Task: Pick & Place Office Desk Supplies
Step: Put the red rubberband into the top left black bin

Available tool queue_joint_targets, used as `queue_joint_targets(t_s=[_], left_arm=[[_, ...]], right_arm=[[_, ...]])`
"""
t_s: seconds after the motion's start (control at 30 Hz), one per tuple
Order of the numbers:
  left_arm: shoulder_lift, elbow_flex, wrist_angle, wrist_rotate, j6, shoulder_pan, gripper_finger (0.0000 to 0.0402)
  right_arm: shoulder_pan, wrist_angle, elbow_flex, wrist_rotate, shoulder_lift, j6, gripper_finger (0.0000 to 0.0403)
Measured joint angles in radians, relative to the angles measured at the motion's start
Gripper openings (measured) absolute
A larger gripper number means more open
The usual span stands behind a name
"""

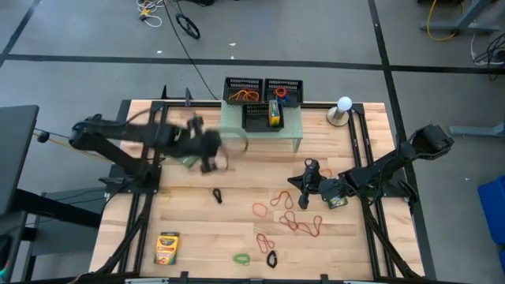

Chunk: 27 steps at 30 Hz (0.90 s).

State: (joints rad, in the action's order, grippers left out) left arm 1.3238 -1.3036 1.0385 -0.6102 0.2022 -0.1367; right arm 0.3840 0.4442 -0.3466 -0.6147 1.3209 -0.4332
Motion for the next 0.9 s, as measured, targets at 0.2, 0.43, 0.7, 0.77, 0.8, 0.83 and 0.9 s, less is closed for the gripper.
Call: queue_joint_targets(t_s=[0.2, 0.43, 0.7, 0.77, 0.8, 0.83, 0.9], left_arm=[[0.082, -0.116, -0.078, 0.070, -0.220, 0.327, 0.0005], [0.241, -0.338, -0.104, 0.074, -0.343, 0.537, 0.0005], [0.419, -0.469, -0.187, 0.201, -0.394, 0.658, 0.0005], [0.454, -0.482, -0.198, 0.208, -0.406, 0.677, 0.0005], [0.469, -0.487, -0.207, 0.210, -0.409, 0.684, 0.0005], [0.483, -0.487, -0.220, 0.219, -0.411, 0.691, 0.0005], [0.507, -0.487, -0.233, 0.245, -0.419, 0.704, 0.0005]], right_arm=[[0.000, 0.002, 0.000, 0.000, 0.000, 0.012, 0.0023], [0.000, 0.008, 0.000, 0.000, 0.000, 0.012, 0.0023], [0.000, 0.008, 0.000, 0.000, 0.000, 0.012, 0.0023], [0.000, 0.008, 0.000, 0.000, 0.000, 0.012, 0.0023], [0.000, 0.008, 0.000, 0.000, 0.000, 0.012, 0.0023], [0.000, 0.008, 0.000, 0.001, 0.000, 0.012, 0.0023], [0.000, 0.008, 0.000, 0.001, 0.000, 0.012, 0.0023]])
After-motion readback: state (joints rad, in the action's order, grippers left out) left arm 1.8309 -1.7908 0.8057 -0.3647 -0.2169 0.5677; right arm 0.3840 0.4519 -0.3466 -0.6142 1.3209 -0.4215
